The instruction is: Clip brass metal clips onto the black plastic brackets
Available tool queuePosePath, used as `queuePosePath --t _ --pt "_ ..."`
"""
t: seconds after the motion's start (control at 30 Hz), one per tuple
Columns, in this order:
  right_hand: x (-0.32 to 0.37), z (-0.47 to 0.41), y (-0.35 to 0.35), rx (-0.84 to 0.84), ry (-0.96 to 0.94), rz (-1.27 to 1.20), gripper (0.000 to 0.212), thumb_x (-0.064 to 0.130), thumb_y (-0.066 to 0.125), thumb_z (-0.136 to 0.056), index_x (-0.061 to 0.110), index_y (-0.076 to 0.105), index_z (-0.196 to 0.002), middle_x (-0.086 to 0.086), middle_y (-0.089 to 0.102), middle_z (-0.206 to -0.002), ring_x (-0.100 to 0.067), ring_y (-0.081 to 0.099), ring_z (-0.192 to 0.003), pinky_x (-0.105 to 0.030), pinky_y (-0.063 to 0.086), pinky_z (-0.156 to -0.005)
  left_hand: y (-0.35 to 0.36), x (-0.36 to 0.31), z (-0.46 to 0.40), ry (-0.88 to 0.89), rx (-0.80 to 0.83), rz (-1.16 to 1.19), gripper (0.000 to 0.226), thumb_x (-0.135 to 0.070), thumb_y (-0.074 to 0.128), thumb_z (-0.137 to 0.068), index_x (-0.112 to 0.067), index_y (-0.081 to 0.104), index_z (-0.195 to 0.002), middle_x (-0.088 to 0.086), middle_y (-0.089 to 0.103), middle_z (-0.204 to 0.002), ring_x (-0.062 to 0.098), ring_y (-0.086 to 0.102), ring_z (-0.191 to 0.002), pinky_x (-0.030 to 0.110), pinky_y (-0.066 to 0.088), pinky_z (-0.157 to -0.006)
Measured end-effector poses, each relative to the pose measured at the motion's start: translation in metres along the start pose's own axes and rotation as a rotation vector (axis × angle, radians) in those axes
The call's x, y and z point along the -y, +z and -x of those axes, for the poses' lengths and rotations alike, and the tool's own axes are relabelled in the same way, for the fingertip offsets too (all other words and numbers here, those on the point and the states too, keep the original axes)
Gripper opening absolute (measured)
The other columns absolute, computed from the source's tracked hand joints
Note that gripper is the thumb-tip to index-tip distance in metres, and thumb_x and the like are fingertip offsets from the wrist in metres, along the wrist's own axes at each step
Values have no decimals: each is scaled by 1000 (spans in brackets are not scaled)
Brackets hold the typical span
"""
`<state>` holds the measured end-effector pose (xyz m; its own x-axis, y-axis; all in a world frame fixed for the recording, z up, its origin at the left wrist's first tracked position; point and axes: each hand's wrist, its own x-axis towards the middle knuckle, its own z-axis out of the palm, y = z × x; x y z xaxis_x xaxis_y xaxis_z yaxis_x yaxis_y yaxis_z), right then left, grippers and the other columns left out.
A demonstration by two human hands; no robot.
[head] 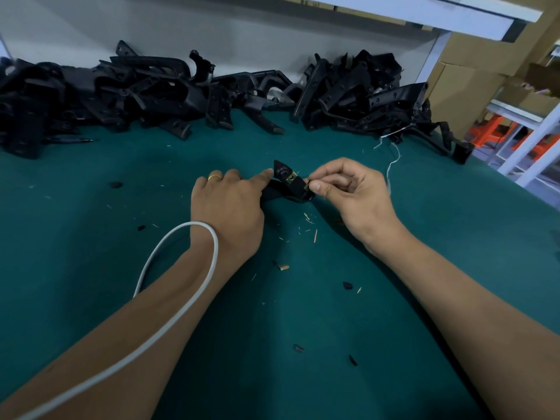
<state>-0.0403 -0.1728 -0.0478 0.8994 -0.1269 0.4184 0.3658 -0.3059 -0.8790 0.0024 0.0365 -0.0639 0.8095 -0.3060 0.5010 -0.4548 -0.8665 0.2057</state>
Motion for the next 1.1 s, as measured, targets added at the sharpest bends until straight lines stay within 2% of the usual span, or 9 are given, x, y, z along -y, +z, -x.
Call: queuePosePath --t 0.17,0.27,0.47,0.63,0.8,0.87,1.0,1.1 --pt "1 0 1 -60 -5 -67 16 -5 71 -93 11 71 -96 -9 80 -94 -20 76 -89 -31 61 -81 0 1 0 -4 -4 19 55 -16 50 -97 -40 49 -146 8 61 -93 33 55 -92 40 34 -81" --pt "2 0 3 -58 11 -48 15 -5 71 -93 9 71 -96 -10 80 -94 -23 75 -90 -39 61 -86 1 1 0 -4 -1 19 54 -17 49 -98 -41 49 -147 7 61 -93 33 54 -92 40 35 -82" --pt "4 0 3 -53 23 -43 15 -5 72 -92 9 71 -94 -7 80 -90 -23 73 -84 -39 60 -82 0 0 0 -7 0 27 50 -18 48 -99 -40 52 -143 6 62 -93 32 54 -91 40 34 -82" --pt "3 0 -2 -11 8 27 14 -4 74 -91 8 71 -95 -7 80 -91 -21 74 -86 -37 58 -88 0 0 -1 -18 5 54 53 -16 50 -97 -42 53 -144 5 63 -97 32 55 -94 37 31 -82" --pt "1 0 -3 -11 3 58 12 -4 74 -91 6 71 -96 -6 80 -89 -20 73 -80 -32 60 -82 -1 0 -1 -21 12 57 52 -16 47 -100 -43 52 -144 4 63 -99 31 55 -95 37 32 -83" --pt "3 -2 -4 -16 -5 121 14 -2 77 -89 11 72 -93 -5 80 -88 -23 75 -83 -35 59 -85 -1 0 -1 -20 16 60 52 -16 47 -100 -42 52 -145 4 64 -101 32 55 -96 39 35 -86" --pt "8 -2 -6 -5 -34 216 21 -1 78 -88 19 72 -87 -1 79 -89 -24 75 -88 -33 60 -88 -1 1 -1 -17 14 76 53 -15 48 -99 -41 52 -145 6 64 -102 32 55 -97 41 36 -87" --pt "8 0 -3 -16 -42 249 22 1 79 -87 22 73 -86 0 79 -89 -23 75 -88 -41 61 -91 -1 1 -1 -11 1 72 52 -15 48 -98 -40 54 -144 7 64 -99 33 55 -96 41 36 -86"
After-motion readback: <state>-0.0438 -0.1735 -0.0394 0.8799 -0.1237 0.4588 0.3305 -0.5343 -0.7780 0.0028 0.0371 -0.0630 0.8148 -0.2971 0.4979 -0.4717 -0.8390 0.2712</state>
